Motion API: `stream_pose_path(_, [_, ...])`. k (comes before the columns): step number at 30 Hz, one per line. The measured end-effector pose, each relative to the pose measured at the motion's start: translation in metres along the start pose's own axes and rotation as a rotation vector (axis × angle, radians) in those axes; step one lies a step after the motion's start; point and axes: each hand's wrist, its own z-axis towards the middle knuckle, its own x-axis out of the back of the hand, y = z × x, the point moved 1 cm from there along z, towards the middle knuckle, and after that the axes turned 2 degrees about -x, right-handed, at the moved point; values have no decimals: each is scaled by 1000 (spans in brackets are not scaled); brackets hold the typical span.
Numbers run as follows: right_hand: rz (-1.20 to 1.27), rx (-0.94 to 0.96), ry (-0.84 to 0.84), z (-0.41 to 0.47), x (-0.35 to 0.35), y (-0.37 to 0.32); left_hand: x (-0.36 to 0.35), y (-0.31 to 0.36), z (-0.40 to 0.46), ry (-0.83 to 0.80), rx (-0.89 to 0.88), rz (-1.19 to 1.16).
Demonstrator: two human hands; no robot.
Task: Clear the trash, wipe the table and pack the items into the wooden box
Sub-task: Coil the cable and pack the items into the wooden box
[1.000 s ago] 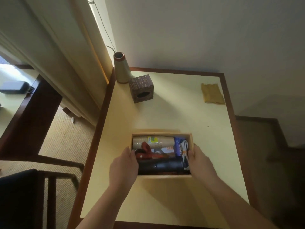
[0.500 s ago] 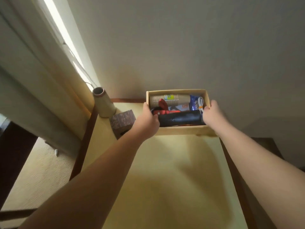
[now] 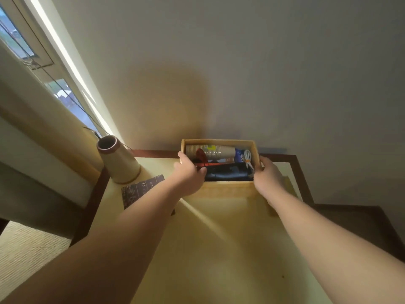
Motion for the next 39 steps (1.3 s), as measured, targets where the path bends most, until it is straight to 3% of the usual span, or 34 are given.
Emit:
stream_pose_path(4, [41, -21, -14, 5, -11, 3, 3, 0, 3, 47, 55, 45])
stream_pose_path(6, [53, -9, 129, -6, -13, 2, 10, 7, -15, 121, 10, 102])
stream_pose_path(8, [138, 199, 361, -40, -15, -2, 17, 7, -50, 233, -134, 43])
stream_pose_path(10, [223, 480, 435, -83, -30, -3, 22, -9, -94, 421, -326, -90])
stream_pose_path(12, [249, 566, 269, -121, -56, 4, 22, -45, -133, 659, -397, -238])
stream_pose_path(15, [248, 352, -231, -157, -100, 6, 8, -116, -152, 844, -185, -384])
stream_pose_path(18, [156, 209, -439, -165, -129, -9, -3, -172, -136, 627, 74, -455])
stream_pose_path(22, [52, 69, -570, -164, -140, -45, 2, -187, -112, 269, -110, -555])
stream_pose_path(29, [20, 118, -432, -176, -141, -81, 37, -177, -122, 491, -82, -396])
stream_pose_path(39, [-19, 170, -371, -183, -156, -88, 49, -189, -110, 385, -140, -288])
